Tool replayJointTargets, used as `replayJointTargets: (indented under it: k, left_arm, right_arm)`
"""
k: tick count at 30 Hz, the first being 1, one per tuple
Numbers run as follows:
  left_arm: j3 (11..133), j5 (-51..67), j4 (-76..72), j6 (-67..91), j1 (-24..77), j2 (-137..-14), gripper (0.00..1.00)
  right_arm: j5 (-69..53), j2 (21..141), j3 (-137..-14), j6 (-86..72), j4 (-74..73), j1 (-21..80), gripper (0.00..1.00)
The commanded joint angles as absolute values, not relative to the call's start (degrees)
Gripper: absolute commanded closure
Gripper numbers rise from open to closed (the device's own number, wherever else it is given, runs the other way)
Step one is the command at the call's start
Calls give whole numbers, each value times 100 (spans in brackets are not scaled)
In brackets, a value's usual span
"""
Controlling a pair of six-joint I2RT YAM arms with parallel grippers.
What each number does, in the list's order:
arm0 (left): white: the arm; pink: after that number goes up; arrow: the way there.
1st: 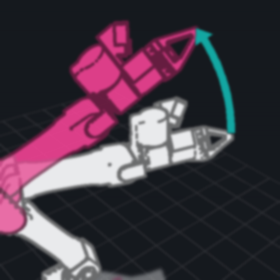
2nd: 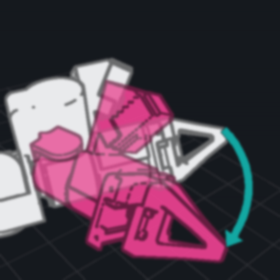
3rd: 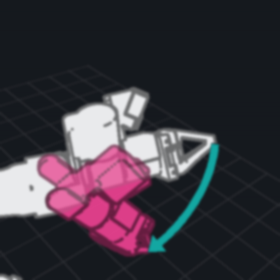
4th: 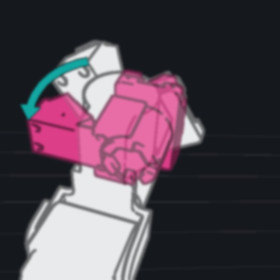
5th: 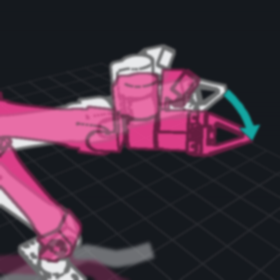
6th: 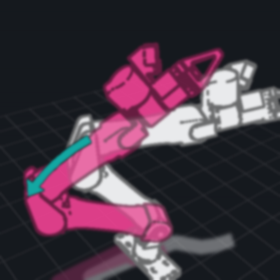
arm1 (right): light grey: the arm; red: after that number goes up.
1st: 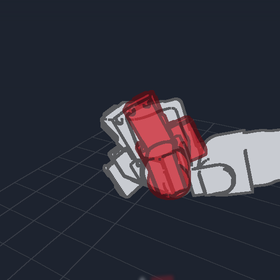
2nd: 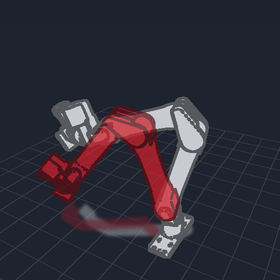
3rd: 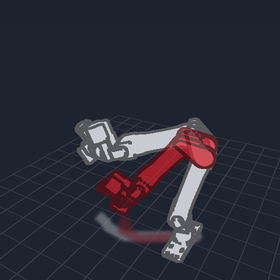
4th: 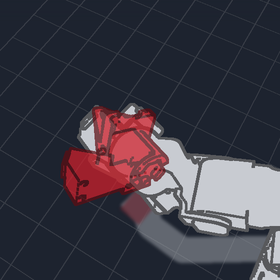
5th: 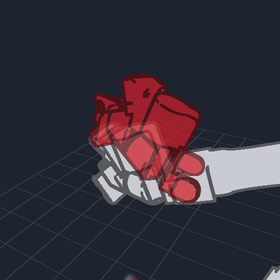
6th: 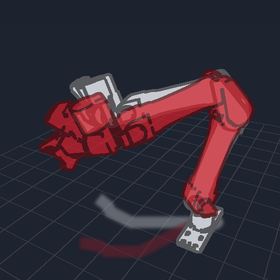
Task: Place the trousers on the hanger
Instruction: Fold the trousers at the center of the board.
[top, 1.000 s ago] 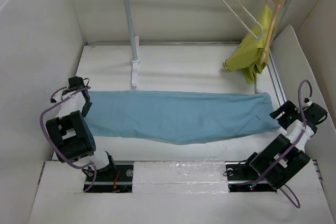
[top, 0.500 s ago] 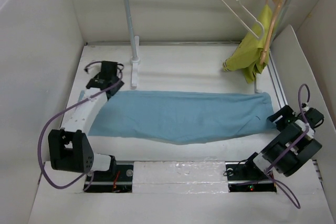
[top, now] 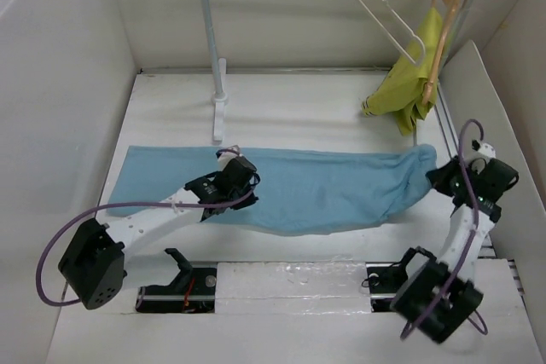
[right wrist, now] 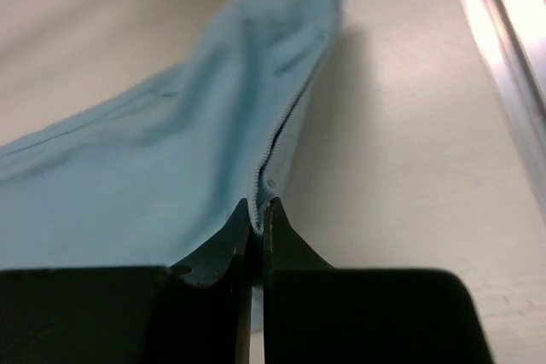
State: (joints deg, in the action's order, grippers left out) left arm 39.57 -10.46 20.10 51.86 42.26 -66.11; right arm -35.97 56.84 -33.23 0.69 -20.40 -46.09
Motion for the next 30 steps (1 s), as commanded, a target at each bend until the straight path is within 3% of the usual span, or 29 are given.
replayJointTargets:
  k: [1, 9, 15, 20, 21, 30]
  left_arm:
    - [4025, -1265, 1688, 5361, 4718, -6793, 100]
    - [3604, -959, 925, 5335, 4957, -7215, 100]
    - [3664, -940, 502, 5317, 5447, -7916, 100]
    - [3989, -1046, 422, 5405, 5862, -8497, 100]
    - [4147, -1046, 413, 5475, 6054, -8795, 100]
    - [5481, -757, 273, 5433, 6679, -9841, 100]
  right_arm:
    - [-3815, 4322, -3744, -278, -2786, -3606, 100]
    - [-3218, 4008, -6078, -964, -3393, -1900, 100]
    - [-2026, 4200, -6994, -1729, -2938, 119, 100]
    - [-1522, 4683, -7715, -1916, -2585, 938, 100]
    - [-1303, 5102, -8448, -1812, -2619, 1071, 100]
    - [-1696, 6151, -10089, -1565, -2751, 792, 100]
